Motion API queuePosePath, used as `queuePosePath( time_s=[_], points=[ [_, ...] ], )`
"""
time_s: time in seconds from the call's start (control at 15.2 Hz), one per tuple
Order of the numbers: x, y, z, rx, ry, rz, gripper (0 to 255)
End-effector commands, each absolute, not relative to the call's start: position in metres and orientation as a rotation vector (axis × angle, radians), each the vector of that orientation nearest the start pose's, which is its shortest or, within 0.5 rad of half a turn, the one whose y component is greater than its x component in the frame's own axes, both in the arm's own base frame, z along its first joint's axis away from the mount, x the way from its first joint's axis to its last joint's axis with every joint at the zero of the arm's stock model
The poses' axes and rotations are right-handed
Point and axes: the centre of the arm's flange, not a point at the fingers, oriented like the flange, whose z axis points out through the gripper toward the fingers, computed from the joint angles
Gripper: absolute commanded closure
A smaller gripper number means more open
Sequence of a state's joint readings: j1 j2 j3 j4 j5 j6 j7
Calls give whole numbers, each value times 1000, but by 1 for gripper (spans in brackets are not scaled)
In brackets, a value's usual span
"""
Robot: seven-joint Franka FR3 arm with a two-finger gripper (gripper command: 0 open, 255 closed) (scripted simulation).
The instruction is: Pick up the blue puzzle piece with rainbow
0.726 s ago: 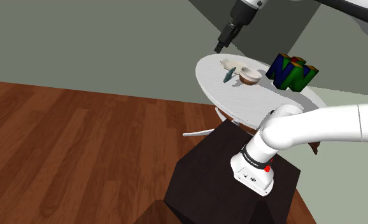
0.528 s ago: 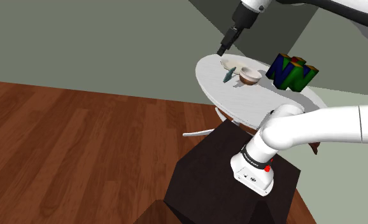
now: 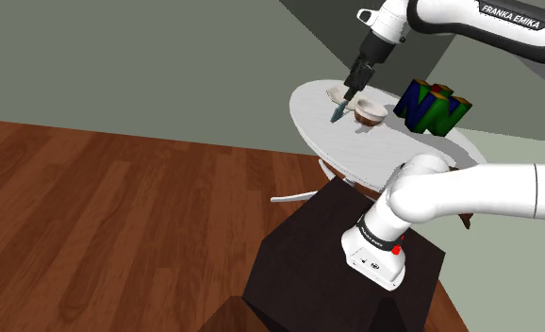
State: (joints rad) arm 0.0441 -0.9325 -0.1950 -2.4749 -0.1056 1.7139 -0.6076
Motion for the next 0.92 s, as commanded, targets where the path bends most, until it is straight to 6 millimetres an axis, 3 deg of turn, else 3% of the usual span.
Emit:
queuePosePath(
  time_s=[0.0,0.4,0.86],
  points=[
    [279,-92,571,-2995,-946,-251,0],
    [284,-163,536,-2878,-1284,-203,0],
    [308,-243,499,-2693,-1659,-143,0]
  ],
)
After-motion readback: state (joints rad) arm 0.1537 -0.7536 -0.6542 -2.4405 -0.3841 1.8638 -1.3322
